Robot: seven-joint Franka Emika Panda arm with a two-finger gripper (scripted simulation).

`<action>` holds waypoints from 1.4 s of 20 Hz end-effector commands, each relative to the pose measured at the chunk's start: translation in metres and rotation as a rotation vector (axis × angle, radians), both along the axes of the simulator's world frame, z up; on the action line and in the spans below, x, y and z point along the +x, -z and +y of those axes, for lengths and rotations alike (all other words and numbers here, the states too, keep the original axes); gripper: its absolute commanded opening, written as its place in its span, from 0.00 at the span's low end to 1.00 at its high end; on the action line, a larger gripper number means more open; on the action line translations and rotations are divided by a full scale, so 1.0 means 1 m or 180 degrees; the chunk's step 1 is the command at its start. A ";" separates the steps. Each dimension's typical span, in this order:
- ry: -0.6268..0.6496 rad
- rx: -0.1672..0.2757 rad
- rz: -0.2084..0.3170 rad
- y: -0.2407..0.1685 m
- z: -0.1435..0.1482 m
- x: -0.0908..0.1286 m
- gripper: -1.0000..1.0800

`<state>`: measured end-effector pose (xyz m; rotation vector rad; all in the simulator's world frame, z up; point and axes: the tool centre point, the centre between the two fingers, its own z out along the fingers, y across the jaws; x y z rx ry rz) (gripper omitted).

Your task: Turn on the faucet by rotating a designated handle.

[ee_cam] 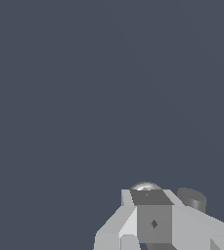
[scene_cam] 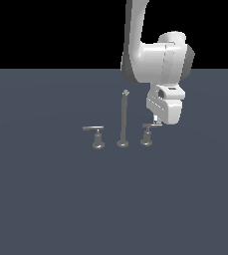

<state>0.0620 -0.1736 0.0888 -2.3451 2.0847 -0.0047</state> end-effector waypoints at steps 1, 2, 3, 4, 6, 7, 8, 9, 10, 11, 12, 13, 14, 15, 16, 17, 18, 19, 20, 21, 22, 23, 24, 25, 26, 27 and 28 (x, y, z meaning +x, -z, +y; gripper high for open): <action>0.0018 -0.0003 0.0015 0.000 -0.008 -0.008 0.00; -0.0005 0.0001 -0.0008 0.000 0.000 -0.001 0.00; -0.0005 0.0001 -0.0008 -0.001 0.000 -0.004 0.00; -0.0002 0.0000 -0.0005 0.000 -0.001 -0.007 0.00; 0.0000 0.0000 -0.0003 0.000 -0.001 -0.013 0.00; 0.0002 0.0000 0.0000 0.000 -0.002 -0.016 0.00; 0.0002 0.0000 0.0000 0.000 -0.002 -0.019 0.00; 0.0004 -0.0001 0.0002 0.000 -0.002 -0.023 0.00; 0.0007 -0.0001 0.0004 0.000 -0.002 -0.026 0.00; 0.0007 -0.0001 0.0004 0.000 -0.002 -0.029 0.00; 0.0009 -0.0001 0.0006 0.000 -0.003 -0.032 0.00; 0.0011 -0.0002 0.0008 0.000 -0.003 -0.036 0.00; 0.0011 -0.0002 0.0008 0.000 -0.003 -0.039 0.00; 0.0014 -0.0002 0.0011 0.000 -0.004 -0.042 0.00; 0.0014 -0.0002 0.0011 0.000 -0.004 -0.046 0.00; 0.0017 -0.0003 0.0014 0.000 -0.004 -0.049 0.00; 0.0017 -0.0003 0.0014 0.000 -0.004 -0.049 0.00; 0.0026 -0.0017 -0.0021 0.000 -0.008 -0.042 0.00; 0.0026 -0.0016 -0.0019 0.000 -0.005 -0.044 0.00; 0.0025 -0.0015 -0.0016 0.000 -0.002 -0.047 0.00; 0.0024 -0.0014 -0.0013 0.000 0.000 -0.049 0.00; 0.0024 -0.0013 -0.0010 0.000 0.003 -0.052 0.00; 0.0023 -0.0012 -0.0007 0.000 0.006 -0.054 0.00; 0.0022 -0.0011 -0.0005 0.000 0.009 -0.057 0.00; 0.0022 -0.0009 -0.0002 0.000 0.011 -0.059 0.00; 0.0021 -0.0008 0.0001 0.000 0.014 -0.062 0.00; 0.0020 -0.0007 0.0004 0.000 0.017 -0.065 0.00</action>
